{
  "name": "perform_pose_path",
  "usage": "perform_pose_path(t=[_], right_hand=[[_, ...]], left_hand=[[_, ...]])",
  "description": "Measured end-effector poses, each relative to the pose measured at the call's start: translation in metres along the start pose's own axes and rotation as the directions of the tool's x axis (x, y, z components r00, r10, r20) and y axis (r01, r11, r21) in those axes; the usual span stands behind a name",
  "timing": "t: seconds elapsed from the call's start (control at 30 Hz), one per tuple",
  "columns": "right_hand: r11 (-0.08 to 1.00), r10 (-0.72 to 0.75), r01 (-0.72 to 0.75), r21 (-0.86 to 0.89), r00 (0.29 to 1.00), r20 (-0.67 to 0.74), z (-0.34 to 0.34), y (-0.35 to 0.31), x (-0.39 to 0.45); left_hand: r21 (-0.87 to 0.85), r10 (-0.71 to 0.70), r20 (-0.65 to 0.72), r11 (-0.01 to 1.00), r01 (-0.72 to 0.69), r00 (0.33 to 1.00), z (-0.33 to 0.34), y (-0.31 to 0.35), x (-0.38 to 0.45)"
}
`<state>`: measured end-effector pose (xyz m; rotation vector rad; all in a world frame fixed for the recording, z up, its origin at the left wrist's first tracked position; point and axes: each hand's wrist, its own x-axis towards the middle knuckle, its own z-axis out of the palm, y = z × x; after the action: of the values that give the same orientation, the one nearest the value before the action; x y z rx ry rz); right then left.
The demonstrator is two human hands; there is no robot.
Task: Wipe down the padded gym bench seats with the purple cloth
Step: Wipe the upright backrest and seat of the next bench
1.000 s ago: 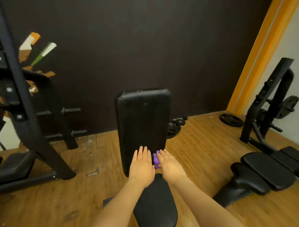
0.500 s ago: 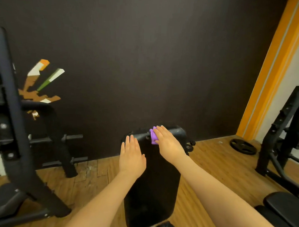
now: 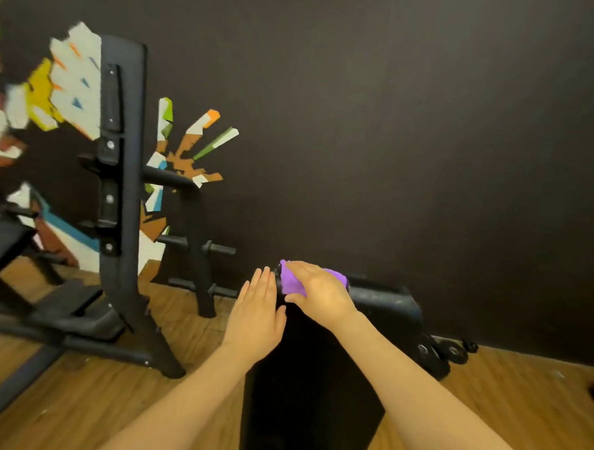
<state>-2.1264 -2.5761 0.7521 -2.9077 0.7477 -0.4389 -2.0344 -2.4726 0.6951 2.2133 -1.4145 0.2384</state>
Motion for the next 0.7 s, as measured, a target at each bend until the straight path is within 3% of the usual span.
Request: perform_pose_path(t=[0.13, 0.27, 0.4, 0.47, 0.57, 0.7], right_hand=[[0.996, 0.037, -0.025, 0.083, 0.988, -0.148, -0.008, 0.047, -0.028], [0.983, 0.122, -0.088, 0.162, 0.97, -0.209, -0.022, 0.106, -0.072], [0.965, 0.171, -0.126, 0.229, 0.967, -0.191, -0.026, 0.13, -0.081], [0.954, 0.065, 0.011, 0.301, 0.968, -0.241, -0.031, 0.119, -0.072], [0.888, -0.158, 0.295, 0.352, 0.916, -0.369, -0.038, 0.082, -0.044], [0.857, -0.151, 0.246, 0.453, 0.96, -0.237, -0.032, 0.059, -0.014]], left_hand=[[-0.024, -0.161, -0.038, 0.987, 0.16, 0.986, 0.006, 0.031, -0.005], [0.144, -0.031, -0.04, 0.989, 0.037, 0.999, 0.002, 0.046, 0.007], [0.182, -0.018, -0.006, 0.983, 0.019, 1.0, 0.004, 0.054, 0.01], [0.186, -0.015, -0.001, 0.982, 0.015, 1.0, 0.006, 0.052, 0.009], [0.178, 0.004, -0.008, 0.984, -0.002, 1.0, 0.006, 0.047, 0.009], [0.155, 0.029, -0.008, 0.988, -0.027, 1.0, 0.006, 0.043, 0.008]])
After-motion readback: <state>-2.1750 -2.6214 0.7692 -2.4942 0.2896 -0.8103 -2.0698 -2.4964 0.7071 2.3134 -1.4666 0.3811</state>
